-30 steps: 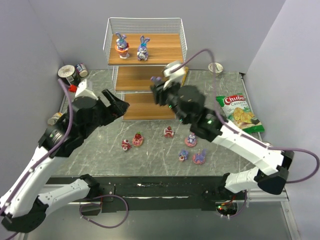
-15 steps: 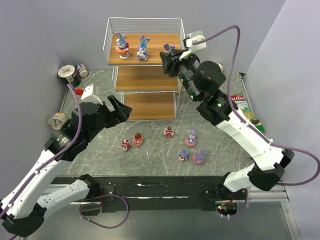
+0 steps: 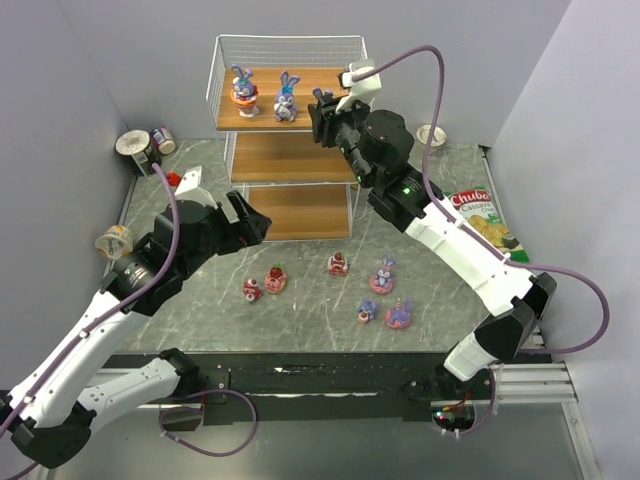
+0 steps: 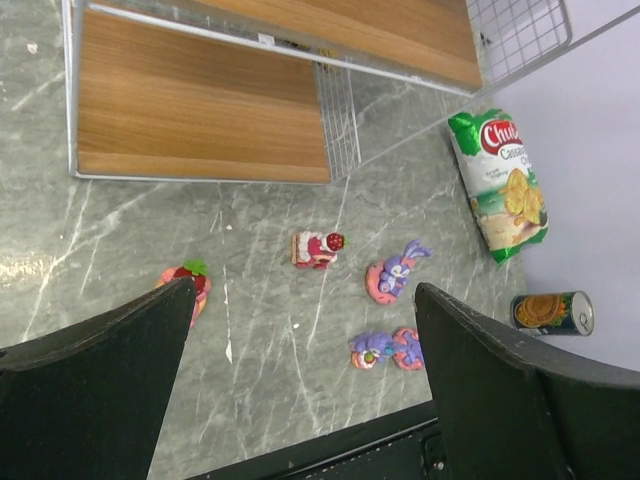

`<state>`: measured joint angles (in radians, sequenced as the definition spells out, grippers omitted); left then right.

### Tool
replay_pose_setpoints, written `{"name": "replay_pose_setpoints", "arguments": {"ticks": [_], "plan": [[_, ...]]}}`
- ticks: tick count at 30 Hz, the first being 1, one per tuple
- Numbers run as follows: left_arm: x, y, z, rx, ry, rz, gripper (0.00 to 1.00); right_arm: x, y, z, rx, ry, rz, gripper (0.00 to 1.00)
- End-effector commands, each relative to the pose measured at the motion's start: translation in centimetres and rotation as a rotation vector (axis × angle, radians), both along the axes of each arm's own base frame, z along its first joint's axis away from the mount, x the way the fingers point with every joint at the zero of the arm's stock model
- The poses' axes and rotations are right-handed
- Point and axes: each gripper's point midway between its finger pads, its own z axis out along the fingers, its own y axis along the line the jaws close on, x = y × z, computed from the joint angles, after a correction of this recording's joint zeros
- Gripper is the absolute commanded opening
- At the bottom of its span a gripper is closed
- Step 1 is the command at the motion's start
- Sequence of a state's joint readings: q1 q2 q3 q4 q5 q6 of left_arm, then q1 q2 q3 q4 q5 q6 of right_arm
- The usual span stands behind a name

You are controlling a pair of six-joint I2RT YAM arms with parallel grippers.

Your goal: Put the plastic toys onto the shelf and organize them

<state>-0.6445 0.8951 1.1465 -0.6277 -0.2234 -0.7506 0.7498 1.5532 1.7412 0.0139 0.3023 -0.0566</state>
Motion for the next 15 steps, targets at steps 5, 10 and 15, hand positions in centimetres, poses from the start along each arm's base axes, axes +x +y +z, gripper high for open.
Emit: {"name": "replay_pose_setpoints", "arguments": {"ticks": [5,10,15], "plan": [[0.8,-1.1,0.1,-0.012,-0.016,-0.051,0.96,0.8,-1.5,4.5,0.105,-0.109,-0.064,0.00],[1.0,-1.0,0.1,-0.017,-0.018,-0.050,0.96,1.3,-1.8,4.2,0.114,-0.108,-0.079,0.00],[1.2,-1.1,0.0,-0.020,-0.010,-0.058,0.96,2.0,-1.9,3.7,0.119,-0.090,-0.088,0.00]]}}
